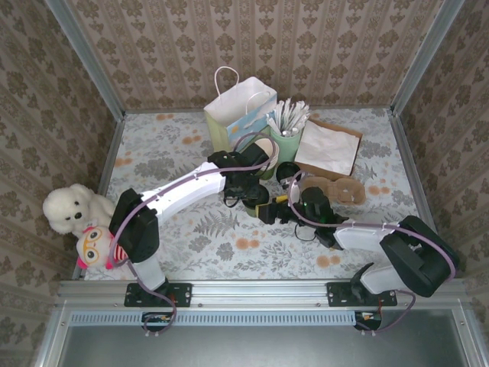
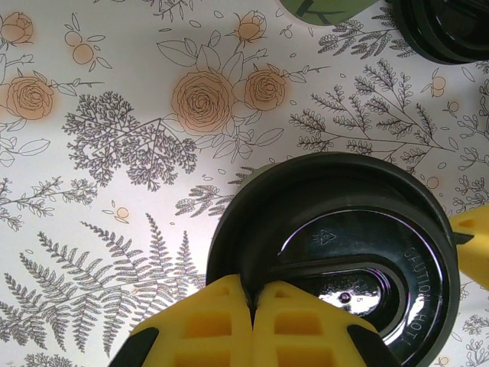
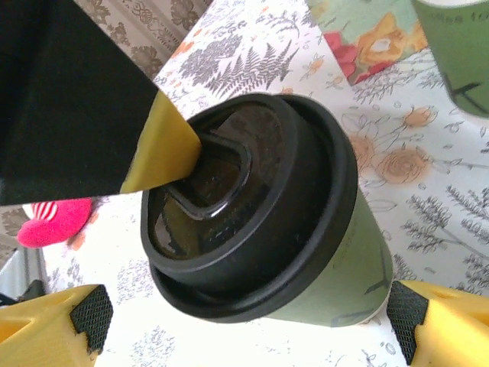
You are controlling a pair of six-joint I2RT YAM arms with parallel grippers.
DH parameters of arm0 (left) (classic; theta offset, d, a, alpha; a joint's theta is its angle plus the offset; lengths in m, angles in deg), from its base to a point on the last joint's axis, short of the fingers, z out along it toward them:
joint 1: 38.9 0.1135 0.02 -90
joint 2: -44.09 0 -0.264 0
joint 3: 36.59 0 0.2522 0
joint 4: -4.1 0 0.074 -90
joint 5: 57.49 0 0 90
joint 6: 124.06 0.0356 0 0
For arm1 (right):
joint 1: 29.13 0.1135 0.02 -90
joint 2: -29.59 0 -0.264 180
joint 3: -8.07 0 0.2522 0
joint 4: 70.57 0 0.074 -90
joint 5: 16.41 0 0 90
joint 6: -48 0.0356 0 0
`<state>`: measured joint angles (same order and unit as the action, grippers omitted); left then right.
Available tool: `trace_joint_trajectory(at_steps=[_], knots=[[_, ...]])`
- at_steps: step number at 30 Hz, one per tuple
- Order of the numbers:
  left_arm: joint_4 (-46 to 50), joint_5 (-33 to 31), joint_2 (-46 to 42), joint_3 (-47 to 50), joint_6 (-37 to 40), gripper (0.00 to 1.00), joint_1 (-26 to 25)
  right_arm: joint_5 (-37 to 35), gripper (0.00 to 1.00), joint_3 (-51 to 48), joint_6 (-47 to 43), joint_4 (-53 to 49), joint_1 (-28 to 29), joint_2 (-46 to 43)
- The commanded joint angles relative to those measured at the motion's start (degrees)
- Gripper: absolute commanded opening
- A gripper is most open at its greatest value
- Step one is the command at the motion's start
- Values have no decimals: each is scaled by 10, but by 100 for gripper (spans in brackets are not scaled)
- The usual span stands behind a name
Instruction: Pack the takeout coffee
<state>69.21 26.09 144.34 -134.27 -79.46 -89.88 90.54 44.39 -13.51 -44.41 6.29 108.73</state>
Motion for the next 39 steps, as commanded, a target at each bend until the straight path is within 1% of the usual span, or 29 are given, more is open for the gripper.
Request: trace_joint_trajectory(at_steps=[1, 7, 12, 14, 16, 17, 19, 22, 25, 28, 31, 33, 35, 39], knots=[[21, 32, 58, 38, 13, 0, -5, -47, 96, 14, -41, -31, 4, 21], [15, 40, 60, 42, 19, 0, -10, -99, 95, 1, -29, -39, 4, 56], [-24, 47, 58, 77, 28, 0, -13, -95, 95, -17, -11, -41, 4, 62], [-25, 44, 61, 83, 30, 0, -13, -78, 95, -16, -9, -52, 3, 51], [-8, 29, 62, 77, 40, 0, -14, -27, 95, 5, 5, -106, -8, 20], [-8, 27, 57, 79, 53, 0, -13, 0, 96, 24, 16, -158, -18, -6], [-13, 31, 42, 81, 88, 0, -12, 47, 96, 65, 12, -260, -33, -50], [-1, 24, 25, 74, 131, 0, -8, 68, 98, 101, -9, -364, -47, -104], [22, 24, 20, 56, 170, 0, -5, 64, 99, 136, -11, -444, -71, -122], [44, 55, 12, 37, 227, 0, 1, 59, 100, 194, 8, -528, -99, -95], [59, 76, 1, 26, 271, 0, 2, 70, 100, 235, 65, -572, -128, -46], [56, 92, -5, 29, 295, 0, 1, 120, 99, 244, 96, -565, -146, -15], [55, 91, -7, 28, 309, 0, 1, 169, 97, 254, 110, -559, -155, 21], [57, 100, 7, 10, 310, 0, 2, 226, 95, 271, 111, -556, -155, 60]])
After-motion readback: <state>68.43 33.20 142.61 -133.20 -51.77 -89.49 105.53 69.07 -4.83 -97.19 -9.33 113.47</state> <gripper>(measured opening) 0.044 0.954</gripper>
